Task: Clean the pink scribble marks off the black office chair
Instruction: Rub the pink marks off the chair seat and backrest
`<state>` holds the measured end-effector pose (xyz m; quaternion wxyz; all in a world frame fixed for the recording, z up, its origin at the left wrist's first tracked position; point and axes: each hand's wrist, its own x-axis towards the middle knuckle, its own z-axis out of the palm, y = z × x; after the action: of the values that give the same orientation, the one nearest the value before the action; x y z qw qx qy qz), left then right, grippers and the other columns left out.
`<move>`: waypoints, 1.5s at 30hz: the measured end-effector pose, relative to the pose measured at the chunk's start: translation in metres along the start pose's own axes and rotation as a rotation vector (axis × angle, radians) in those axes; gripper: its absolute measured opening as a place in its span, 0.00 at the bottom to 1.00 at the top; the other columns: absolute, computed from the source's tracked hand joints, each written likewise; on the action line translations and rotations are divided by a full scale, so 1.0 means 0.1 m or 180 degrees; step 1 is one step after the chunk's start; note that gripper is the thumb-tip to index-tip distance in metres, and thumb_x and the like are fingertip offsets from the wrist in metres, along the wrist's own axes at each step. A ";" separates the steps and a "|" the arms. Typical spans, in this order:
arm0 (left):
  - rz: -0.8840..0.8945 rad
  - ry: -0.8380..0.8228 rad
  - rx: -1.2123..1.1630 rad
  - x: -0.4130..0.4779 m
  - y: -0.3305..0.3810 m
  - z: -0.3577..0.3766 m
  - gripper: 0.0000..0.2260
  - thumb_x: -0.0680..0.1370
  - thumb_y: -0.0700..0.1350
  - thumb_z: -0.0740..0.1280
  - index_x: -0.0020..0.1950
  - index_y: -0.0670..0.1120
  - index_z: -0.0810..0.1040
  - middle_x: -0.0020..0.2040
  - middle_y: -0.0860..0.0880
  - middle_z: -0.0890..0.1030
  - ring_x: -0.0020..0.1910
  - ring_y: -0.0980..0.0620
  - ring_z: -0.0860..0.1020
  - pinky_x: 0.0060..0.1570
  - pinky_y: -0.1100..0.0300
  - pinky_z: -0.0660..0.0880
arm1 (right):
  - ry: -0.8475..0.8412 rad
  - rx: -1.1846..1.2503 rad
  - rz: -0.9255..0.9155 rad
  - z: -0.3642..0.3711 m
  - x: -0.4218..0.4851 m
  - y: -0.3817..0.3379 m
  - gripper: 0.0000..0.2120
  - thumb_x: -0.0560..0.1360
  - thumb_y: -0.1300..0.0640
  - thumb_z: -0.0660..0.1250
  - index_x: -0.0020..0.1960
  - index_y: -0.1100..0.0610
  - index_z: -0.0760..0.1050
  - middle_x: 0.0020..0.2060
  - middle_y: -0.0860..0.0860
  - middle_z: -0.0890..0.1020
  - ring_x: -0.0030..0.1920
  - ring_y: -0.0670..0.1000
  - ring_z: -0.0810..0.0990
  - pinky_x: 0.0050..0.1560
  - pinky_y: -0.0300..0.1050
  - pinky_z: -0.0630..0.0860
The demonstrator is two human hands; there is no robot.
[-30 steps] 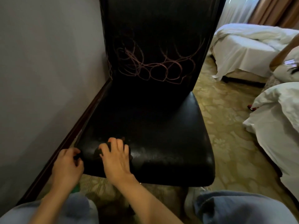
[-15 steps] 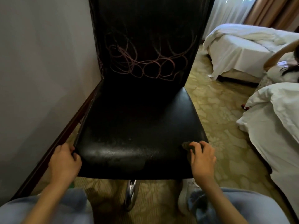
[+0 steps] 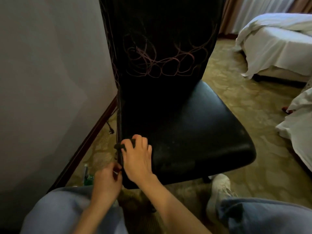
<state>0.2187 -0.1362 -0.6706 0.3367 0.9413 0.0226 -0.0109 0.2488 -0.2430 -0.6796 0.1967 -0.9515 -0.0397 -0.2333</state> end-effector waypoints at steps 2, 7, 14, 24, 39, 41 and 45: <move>-0.0007 -0.0093 0.0087 -0.05 0.00 0.00 0.07 0.74 0.36 0.69 0.45 0.47 0.76 0.39 0.54 0.74 0.40 0.54 0.73 0.36 0.67 0.64 | -0.0001 -0.0316 0.0026 0.06 0.02 -0.04 0.12 0.75 0.45 0.57 0.51 0.49 0.74 0.52 0.52 0.74 0.53 0.54 0.71 0.45 0.51 0.73; 0.0088 -0.0121 -0.0092 -0.04 -0.05 -0.04 0.07 0.73 0.38 0.70 0.42 0.49 0.76 0.39 0.54 0.76 0.38 0.55 0.75 0.37 0.65 0.67 | -0.0146 -0.0440 -0.0028 -0.15 -0.07 0.46 0.08 0.74 0.47 0.63 0.52 0.47 0.74 0.54 0.51 0.75 0.54 0.54 0.74 0.46 0.49 0.73; 0.0355 -0.0122 -0.0120 0.03 -0.01 -0.03 0.08 0.74 0.39 0.69 0.41 0.52 0.74 0.38 0.55 0.75 0.36 0.58 0.75 0.33 0.69 0.66 | -0.0068 -0.0726 0.1209 -0.70 -0.14 1.59 0.11 0.76 0.54 0.66 0.57 0.55 0.77 0.58 0.59 0.73 0.57 0.61 0.70 0.52 0.56 0.70; 0.0452 0.0027 -0.0138 0.24 0.00 -0.02 0.05 0.74 0.40 0.69 0.47 0.48 0.78 0.43 0.52 0.78 0.42 0.54 0.77 0.39 0.62 0.73 | 0.0006 -0.0074 0.0058 -0.25 0.28 0.37 0.09 0.76 0.52 0.63 0.53 0.54 0.75 0.51 0.55 0.74 0.50 0.55 0.71 0.46 0.49 0.72; 0.0387 0.0051 -0.0202 0.41 -0.07 -0.03 0.02 0.76 0.43 0.67 0.48 0.50 0.76 0.44 0.54 0.76 0.41 0.58 0.74 0.36 0.68 0.69 | -0.0770 -0.0786 0.0514 -0.53 0.58 1.43 0.11 0.77 0.53 0.65 0.58 0.55 0.75 0.57 0.59 0.72 0.57 0.59 0.69 0.51 0.50 0.68; 0.0308 0.0064 -0.0220 0.48 -0.08 -0.03 0.02 0.77 0.44 0.66 0.48 0.50 0.76 0.45 0.54 0.77 0.40 0.59 0.74 0.34 0.70 0.67 | -0.0845 -0.0470 0.0473 -0.57 0.62 1.42 0.11 0.78 0.54 0.63 0.59 0.54 0.74 0.57 0.57 0.71 0.58 0.57 0.67 0.53 0.46 0.66; 0.0366 0.0112 -0.0296 0.62 -0.03 0.03 0.02 0.77 0.44 0.66 0.48 0.51 0.75 0.44 0.54 0.75 0.42 0.58 0.74 0.38 0.64 0.73 | -0.0545 0.0166 0.0243 -0.40 0.87 1.12 0.08 0.79 0.57 0.63 0.57 0.54 0.76 0.52 0.56 0.72 0.53 0.55 0.68 0.49 0.41 0.59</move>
<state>0.2809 -0.1334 -0.6771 0.3796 0.9244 -0.0251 0.0261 0.3279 -0.3630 -0.6468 0.2261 -0.9633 -0.0261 -0.1423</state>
